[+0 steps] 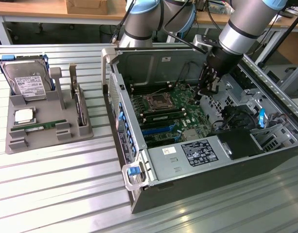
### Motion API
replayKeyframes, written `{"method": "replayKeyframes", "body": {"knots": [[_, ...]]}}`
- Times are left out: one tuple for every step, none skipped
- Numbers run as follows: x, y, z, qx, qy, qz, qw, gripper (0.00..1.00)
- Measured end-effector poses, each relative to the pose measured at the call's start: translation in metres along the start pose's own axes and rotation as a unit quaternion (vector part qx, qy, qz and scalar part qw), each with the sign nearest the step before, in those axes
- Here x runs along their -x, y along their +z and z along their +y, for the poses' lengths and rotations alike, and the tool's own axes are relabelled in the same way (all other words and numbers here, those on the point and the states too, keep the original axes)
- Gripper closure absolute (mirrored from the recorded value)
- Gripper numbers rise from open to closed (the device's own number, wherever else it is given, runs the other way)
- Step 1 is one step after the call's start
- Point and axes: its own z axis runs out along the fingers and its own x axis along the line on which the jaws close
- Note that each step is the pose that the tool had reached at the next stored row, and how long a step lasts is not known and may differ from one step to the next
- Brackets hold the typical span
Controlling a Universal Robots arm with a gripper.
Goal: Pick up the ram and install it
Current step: 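Press down the ram until it locks into place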
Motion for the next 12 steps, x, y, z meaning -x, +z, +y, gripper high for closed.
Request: {"method": "replayKeyframes", "body": {"knots": [[0.0, 0.0001, 0.0, 0.0, 0.003, -0.0003, 1.0, 0.89], [0.0, 0.0002, 0.0, 0.0, 0.005, -0.0005, 1.0, 0.89], [0.0, 0.0003, 0.0, 0.0001, 0.008, -0.0009, 1.0, 0.89], [0.0, 0.0004, -0.0001, 0.0002, 0.012, -0.0013, 0.9999, 0.89], [0.0, 0.0005, -0.0001, 0.0002, 0.014, -0.0016, 0.9999, 0.89], [0.0, 0.0006, -0.0001, 0.0002, 0.015, -0.0017, 0.9999, 0.89], [0.0, 0.0006, -0.0001, 0.0002, 0.017, -0.0018, 0.9999, 0.89], [0.0, 0.0007, -0.0001, 0.0002, 0.018, -0.0019, 0.9998, 0.89], [0.0, 0.0008, -0.0001, 0.0003, 0.019, -0.0021, 0.9998, 0.89], [0.0, 0.0008, -0.0001, 0.0003, 0.021, -0.0023, 0.9998, 0.89], [0.0, 0.0009, -0.0001, 0.0003, 0.023, -0.0025, 0.9997, 0.89], [0.0, 0.001, -0.0001, 0.0003, 0.025, -0.0027, 0.9997, 0.89]]}}
